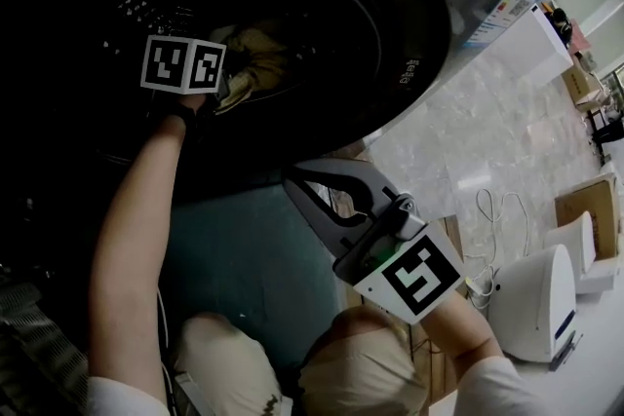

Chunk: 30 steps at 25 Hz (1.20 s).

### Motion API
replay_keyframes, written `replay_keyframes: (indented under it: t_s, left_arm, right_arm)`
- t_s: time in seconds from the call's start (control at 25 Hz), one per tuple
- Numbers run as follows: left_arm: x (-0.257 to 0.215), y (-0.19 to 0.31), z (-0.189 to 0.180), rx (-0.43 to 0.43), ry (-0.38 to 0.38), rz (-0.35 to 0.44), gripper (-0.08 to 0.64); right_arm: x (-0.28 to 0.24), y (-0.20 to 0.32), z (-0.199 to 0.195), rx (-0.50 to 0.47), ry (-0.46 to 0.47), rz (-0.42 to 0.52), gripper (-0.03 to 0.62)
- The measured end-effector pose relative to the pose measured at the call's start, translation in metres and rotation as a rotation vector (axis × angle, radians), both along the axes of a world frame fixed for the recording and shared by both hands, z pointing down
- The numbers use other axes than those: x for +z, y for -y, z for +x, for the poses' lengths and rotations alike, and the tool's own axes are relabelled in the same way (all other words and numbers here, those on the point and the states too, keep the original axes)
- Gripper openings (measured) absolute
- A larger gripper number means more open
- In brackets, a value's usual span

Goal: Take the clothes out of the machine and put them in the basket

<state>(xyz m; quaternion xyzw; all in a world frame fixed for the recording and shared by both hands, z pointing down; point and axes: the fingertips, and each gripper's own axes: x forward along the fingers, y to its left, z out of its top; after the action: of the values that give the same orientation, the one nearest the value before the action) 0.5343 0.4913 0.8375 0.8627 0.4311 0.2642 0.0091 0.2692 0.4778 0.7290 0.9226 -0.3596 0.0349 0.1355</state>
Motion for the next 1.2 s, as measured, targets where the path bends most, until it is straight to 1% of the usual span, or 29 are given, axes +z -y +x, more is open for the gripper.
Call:
replay_keyframes:
  t_s: [0.12,0.24,0.36,0.44,0.64,0.8,0.92,1.04,1.12,1.2]
  left_arm:
    - [-0.015,0.005,-0.013,0.010,-0.026,-0.064,0.129]
    - [-0.036,0.005,-0.031,0.036,-0.070,-0.122,0.127]
    - [-0.050,0.008,-0.049,0.073,-0.078,-0.188,0.127]
    - [-0.053,0.015,-0.057,0.074,-0.080,-0.220,0.127]
    - [-0.078,0.032,-0.082,0.090,-0.135,-0.314,0.127]
    - [-0.092,0.045,-0.107,0.093,-0.157,-0.414,0.127]
    - [-0.102,0.058,-0.126,0.091,-0.175,-0.453,0.126]
    - [-0.116,0.069,-0.141,0.086,-0.204,-0.468,0.126]
    - [-0.125,0.084,-0.159,0.055,-0.210,-0.476,0.124]
    - [-0.134,0.102,-0.186,0.011,-0.196,-0.486,0.123]
  right_arm:
    - [-0.002,0.015,0.001,-0.012,-0.007,0.000,0.012]
    - [-0.005,0.028,-0.001,-0.023,-0.013,-0.001,0.012]
    - [-0.009,0.040,-0.003,-0.033,-0.021,-0.003,0.012]
    - [-0.008,0.046,-0.002,-0.041,-0.024,-0.003,0.012]
    - [-0.007,0.060,0.002,-0.064,-0.024,0.005,0.012]
    - [-0.011,0.075,0.000,-0.106,-0.043,0.019,0.012]
    - [-0.021,0.086,-0.007,-0.145,-0.040,0.004,0.012]
    - [-0.040,0.090,-0.013,-0.158,-0.001,-0.009,0.012]
    - [-0.059,0.094,-0.022,-0.174,0.066,0.023,0.012]
    - [-0.080,0.101,-0.034,-0.198,0.132,0.039,0.012]
